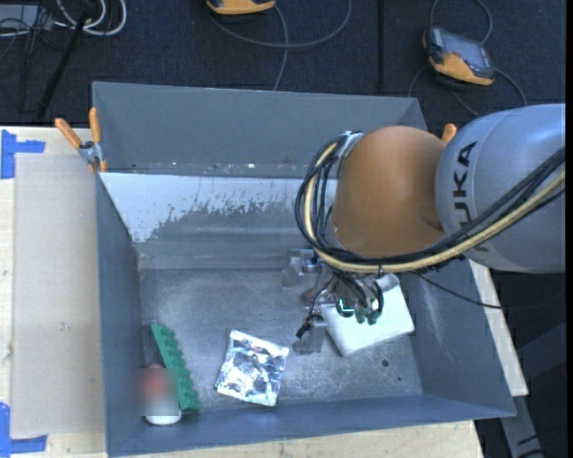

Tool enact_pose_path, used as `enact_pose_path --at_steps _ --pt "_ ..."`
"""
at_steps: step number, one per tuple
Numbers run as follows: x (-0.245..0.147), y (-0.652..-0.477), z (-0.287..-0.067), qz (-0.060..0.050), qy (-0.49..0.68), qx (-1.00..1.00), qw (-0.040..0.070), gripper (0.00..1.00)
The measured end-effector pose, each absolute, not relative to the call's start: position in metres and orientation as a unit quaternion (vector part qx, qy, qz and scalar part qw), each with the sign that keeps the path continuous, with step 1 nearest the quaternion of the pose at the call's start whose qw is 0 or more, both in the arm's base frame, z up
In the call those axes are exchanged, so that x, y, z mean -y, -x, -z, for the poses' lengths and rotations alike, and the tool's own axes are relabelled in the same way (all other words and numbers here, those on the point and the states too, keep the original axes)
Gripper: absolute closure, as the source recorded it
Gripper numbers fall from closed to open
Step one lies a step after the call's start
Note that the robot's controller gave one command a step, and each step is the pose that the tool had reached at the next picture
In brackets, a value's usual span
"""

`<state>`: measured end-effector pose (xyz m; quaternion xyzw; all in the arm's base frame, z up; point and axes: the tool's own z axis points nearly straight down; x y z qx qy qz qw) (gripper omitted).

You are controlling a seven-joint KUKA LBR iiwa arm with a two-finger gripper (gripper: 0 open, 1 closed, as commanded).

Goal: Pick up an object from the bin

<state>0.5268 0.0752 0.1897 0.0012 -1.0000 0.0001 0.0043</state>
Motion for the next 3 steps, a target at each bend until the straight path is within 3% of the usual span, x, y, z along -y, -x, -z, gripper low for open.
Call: enact_pose_path --at_steps 1,2,3 --pt "-0.116 -0.522 -0.065 0.000 0.027 1.000 0.005 0.00" --pt "-0.115 -0.524 -0.070 0.000 0.029 1.000 0.001 1.00" --pt "-0.124 -0.563 -0.202 0.001 0.037 0.999 -0.004 1.00"
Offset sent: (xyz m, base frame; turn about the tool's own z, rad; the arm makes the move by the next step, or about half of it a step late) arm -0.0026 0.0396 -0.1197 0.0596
